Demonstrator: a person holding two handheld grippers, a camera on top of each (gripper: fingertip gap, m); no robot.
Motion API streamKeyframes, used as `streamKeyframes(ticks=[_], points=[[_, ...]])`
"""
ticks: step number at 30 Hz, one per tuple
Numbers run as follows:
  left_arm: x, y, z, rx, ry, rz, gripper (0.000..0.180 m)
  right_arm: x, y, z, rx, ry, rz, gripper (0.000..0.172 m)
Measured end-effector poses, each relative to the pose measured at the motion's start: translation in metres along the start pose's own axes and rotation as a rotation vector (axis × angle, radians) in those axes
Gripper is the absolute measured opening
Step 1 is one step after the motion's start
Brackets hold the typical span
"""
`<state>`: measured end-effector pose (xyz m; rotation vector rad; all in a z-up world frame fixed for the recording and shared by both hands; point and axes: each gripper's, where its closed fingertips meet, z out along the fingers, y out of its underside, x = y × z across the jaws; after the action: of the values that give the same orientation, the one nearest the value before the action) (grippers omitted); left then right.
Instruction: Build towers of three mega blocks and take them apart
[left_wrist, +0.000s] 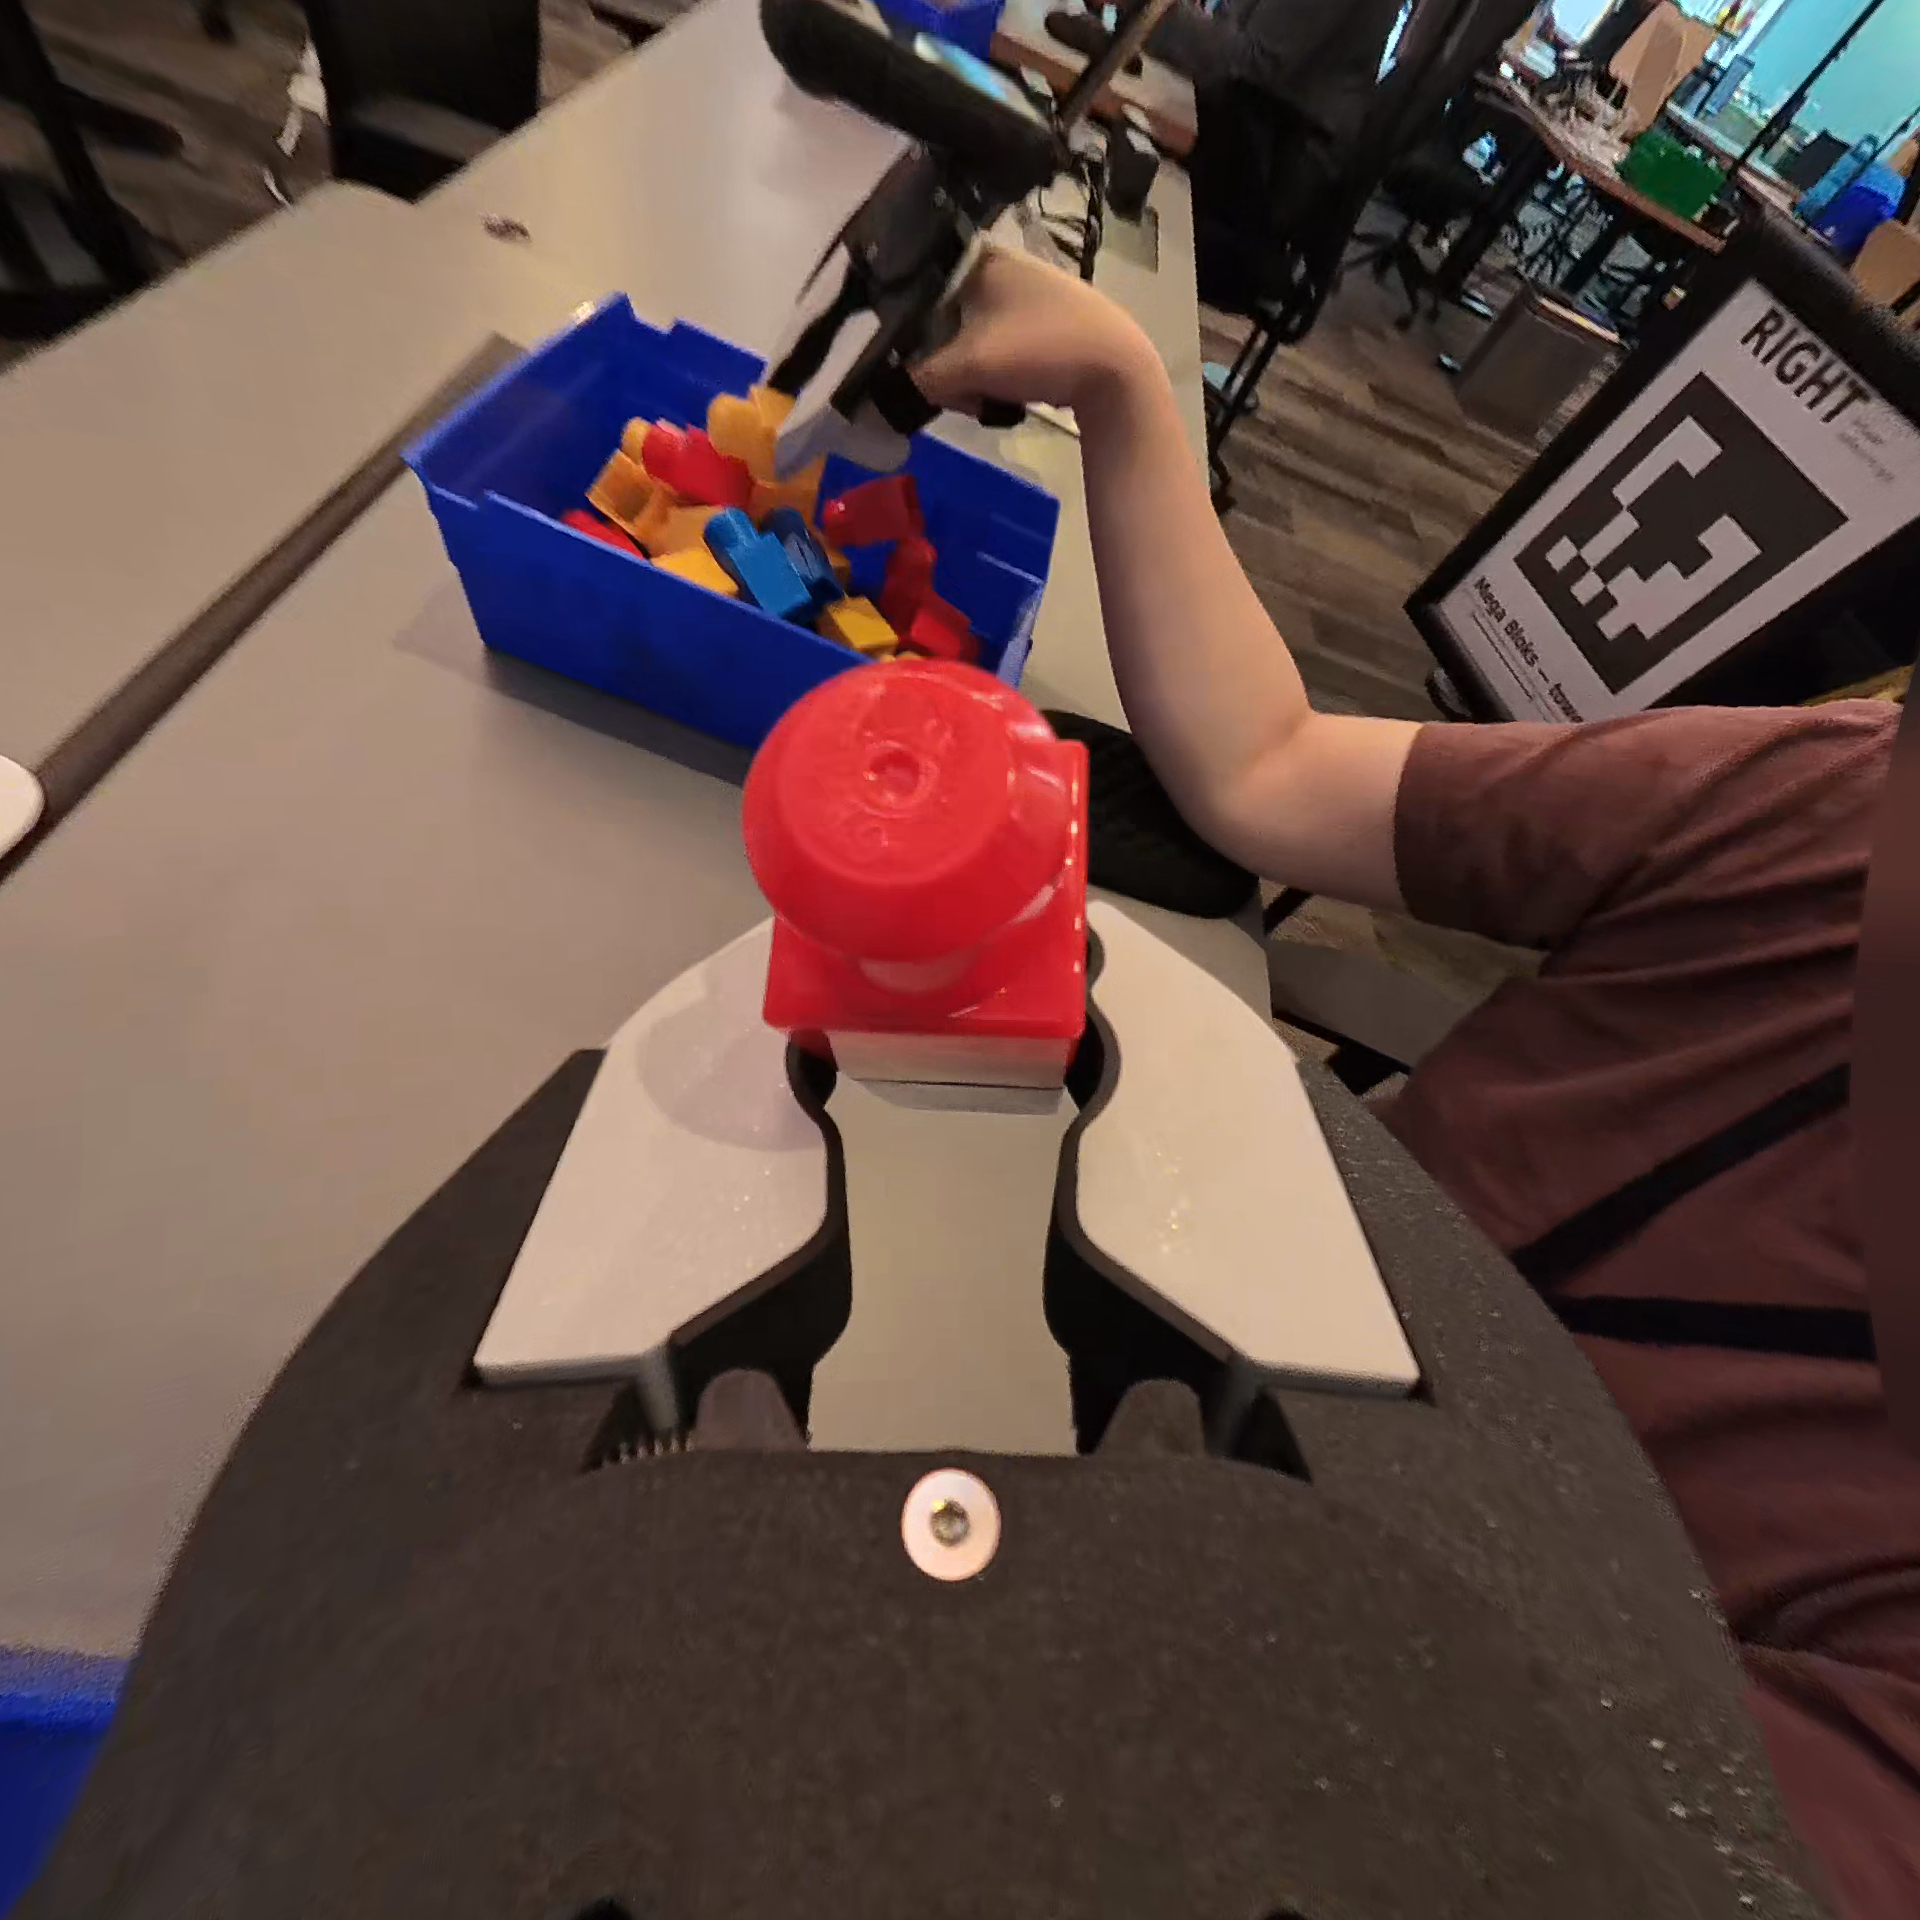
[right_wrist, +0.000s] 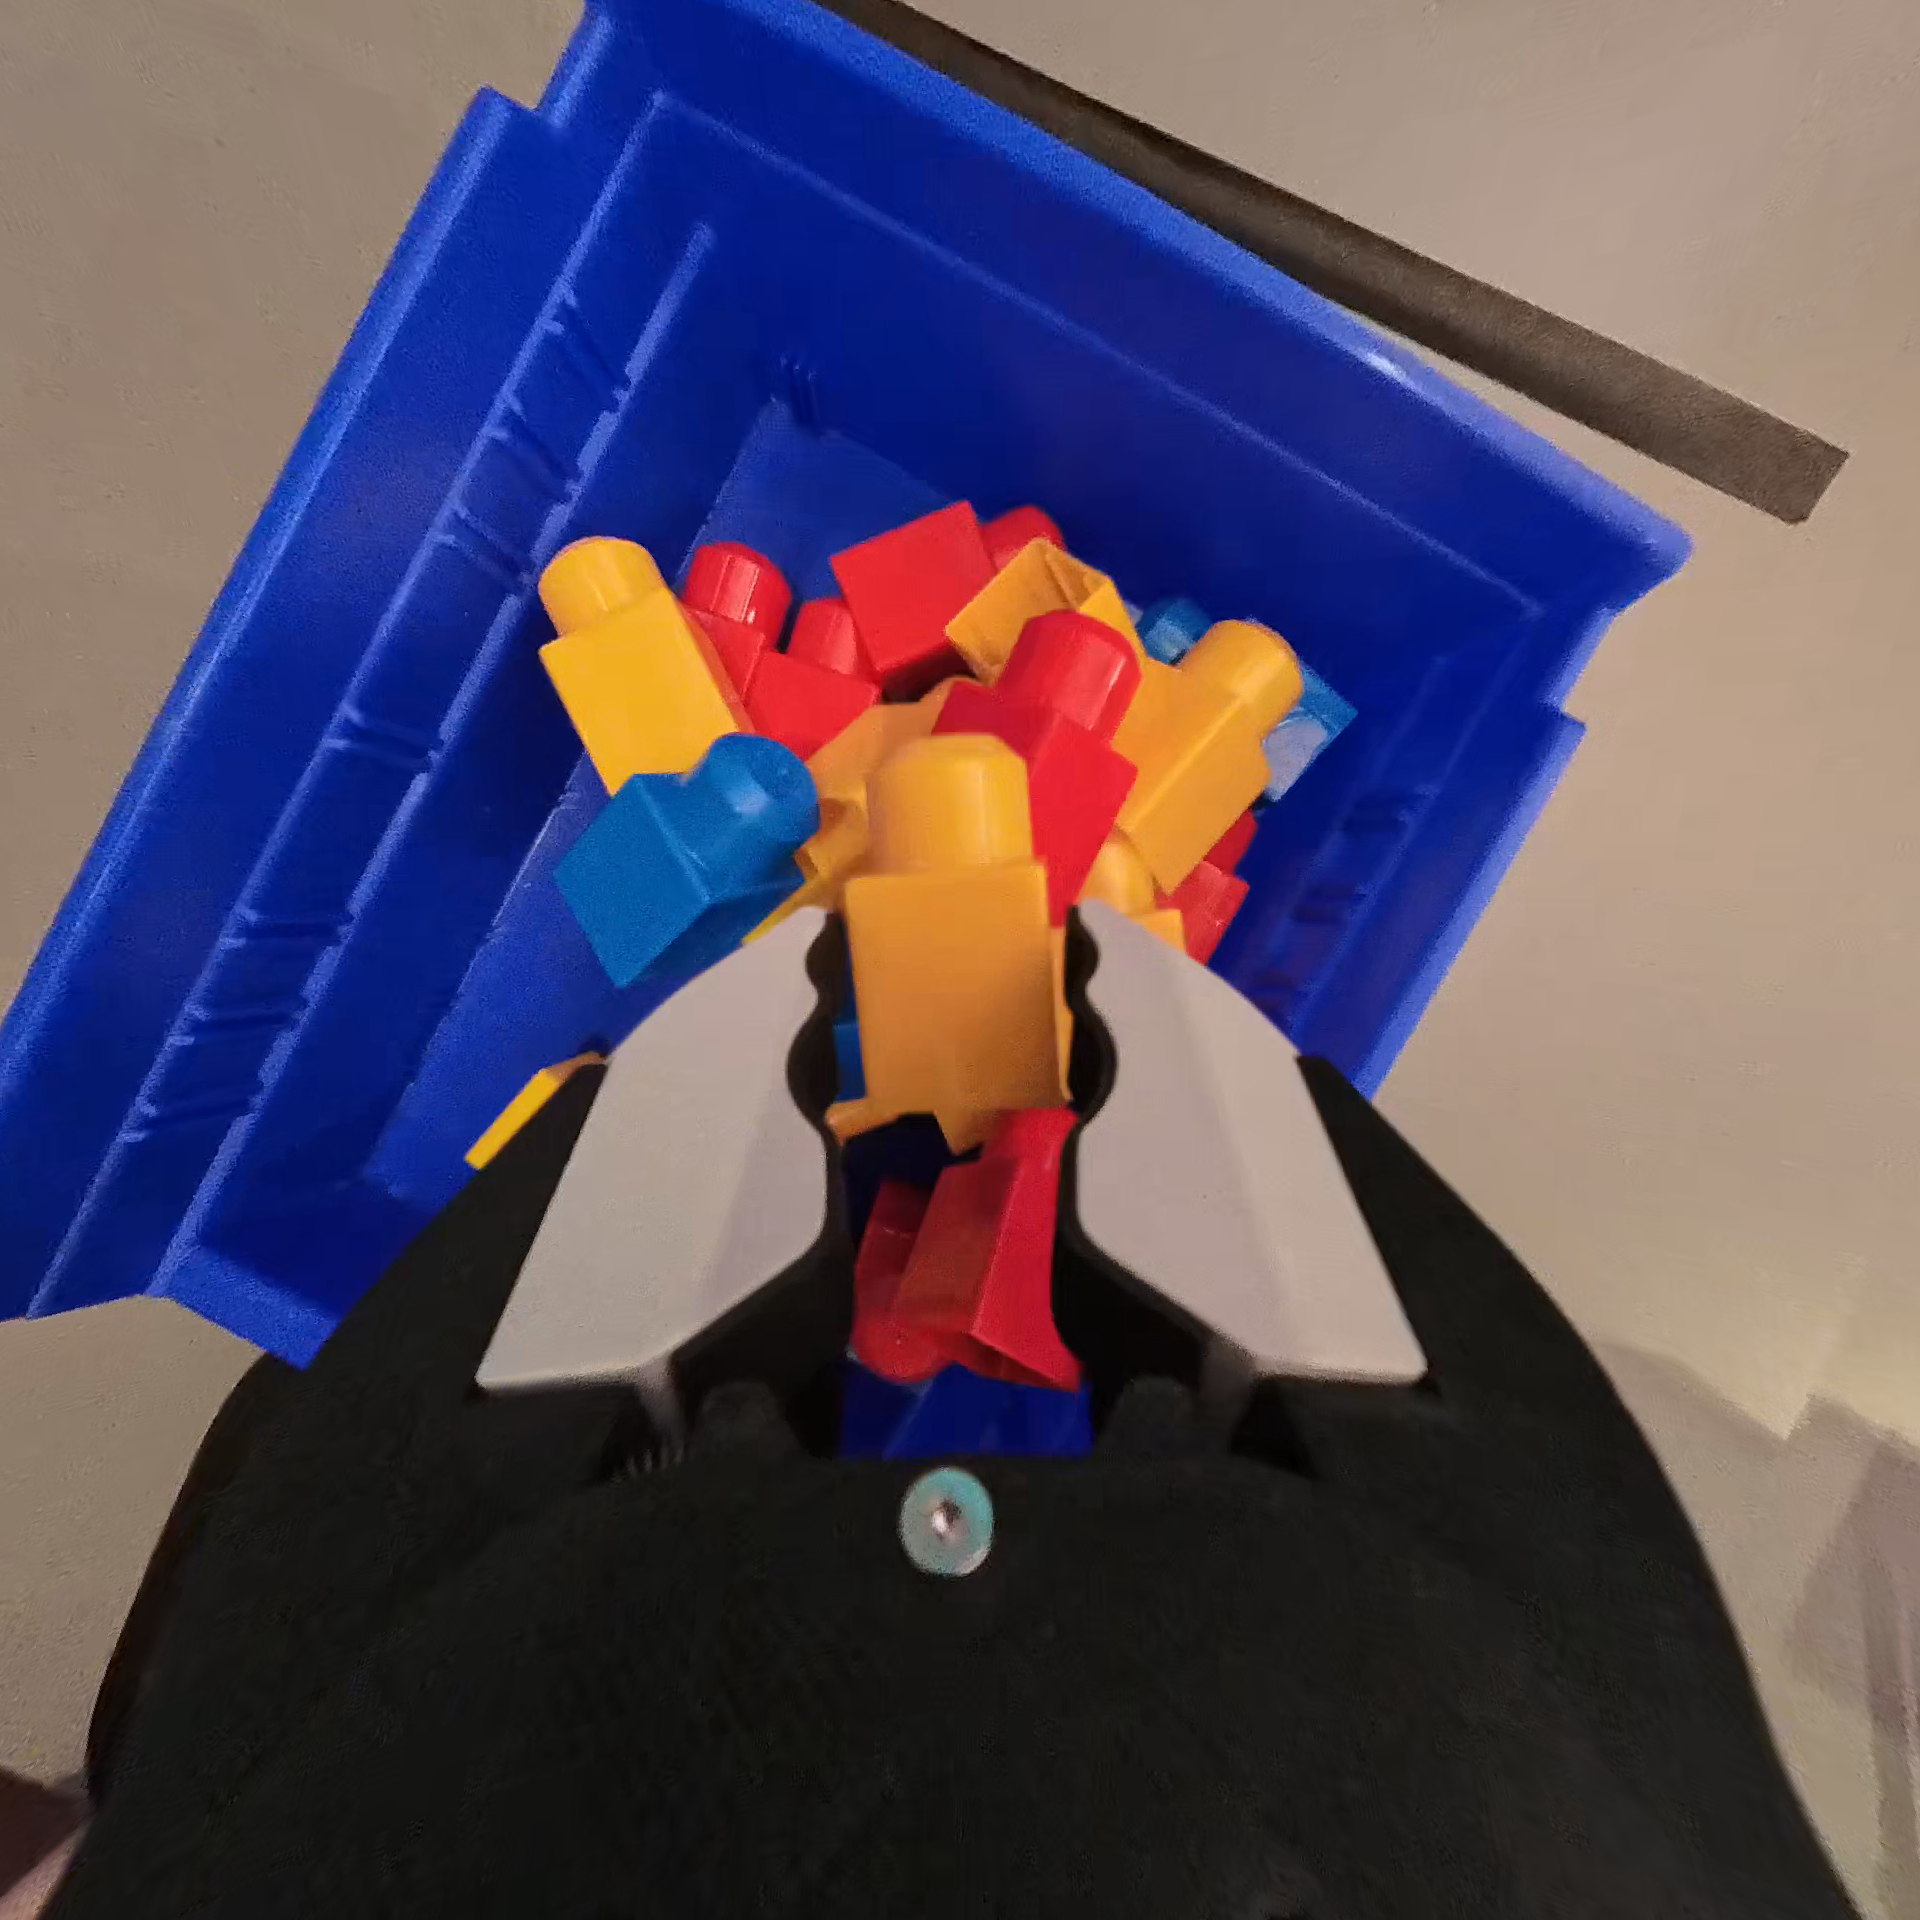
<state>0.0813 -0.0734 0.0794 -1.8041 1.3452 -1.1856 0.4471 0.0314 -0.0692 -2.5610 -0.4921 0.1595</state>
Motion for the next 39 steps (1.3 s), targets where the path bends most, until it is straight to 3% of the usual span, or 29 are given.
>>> streamKeyframes(ticks=[1,3,5,7,9,12,16,19,23,25,30,32,34,36,39], points=[[0.0,0.002,0.004,-0.015,0.008,-0.006,0.042,-0.001,-0.005,-0.001,0.014,0.01,-0.005,0.055],[0.001,0.004,0.012,-0.036,0.023,-0.007,0.042,-0.018,-0.035,-0.017,0.139,0.011,-0.05,0.056],[0.002,0.012,0.022,-0.091,0.026,0.0,0.042,-0.07,-0.08,-0.045,0.355,-0.098,-0.136,0.054],[0.003,0.018,0.034,-0.138,0.029,0.017,0.042,-0.151,-0.125,-0.087,0.639,-0.335,-0.228,0.053],[0.006,0.024,0.045,-0.182,0.049,0.018,0.042,-0.236,-0.142,-0.125,0.836,-0.666,-0.287,0.053],[0.007,0.033,0.058,-0.242,0.055,0.019,0.042,-0.316,-0.136,-0.124,0.791,-0.899,-0.337,0.06],[0.007,0.04,0.069,-0.286,0.07,0.01,0.042,-0.356,-0.113,-0.093,0.6,-0.993,-0.413,0.066],[0.003,0.041,0.073,-0.293,0.063,0.012,0.042,-0.373,-0.099,-0.086,0.5,-1.096,-0.456,0.037],[0.0,0.023,0.075,-0.175,0.099,-0.062,0.048,-0.358,-0.112,-0.094,0.582,-1.083,-0.394,0.036],[-0.001,0.018,0.077,-0.14,0.131,-0.102,0.041,-0.35,-0.117,-0.099,0.61,-1.092,-0.355,0.036],[-0.006,0.015,0.085,-0.12,0.106,-0.08,0.041,-0.338,-0.127,-0.105,0.655,-1.083,-0.285,0.037],[-0.006,0.043,0.091,-0.28,0.096,-0.042,0.041,-0.303,-0.146,-0.117,0.775,-1.058,-0.146,0.036],[0.002,0.037,0.098,-0.247,0.136,-0.049,0.041,-0.255,-0.151,-0.123,0.818,-1.031,-0.061,0.036],[0.012,0.029,0.097,-0.211,0.202,-0.076,0.041,-0.205,-0.134,-0.103,0.688,-0.877,-0.084,0.037],[0.009,0.024,0.09,-0.175,0.204,-0.093,0.041,-0.082,-0.104,-0.059,0.54,-0.199,-0.12,0.037]])
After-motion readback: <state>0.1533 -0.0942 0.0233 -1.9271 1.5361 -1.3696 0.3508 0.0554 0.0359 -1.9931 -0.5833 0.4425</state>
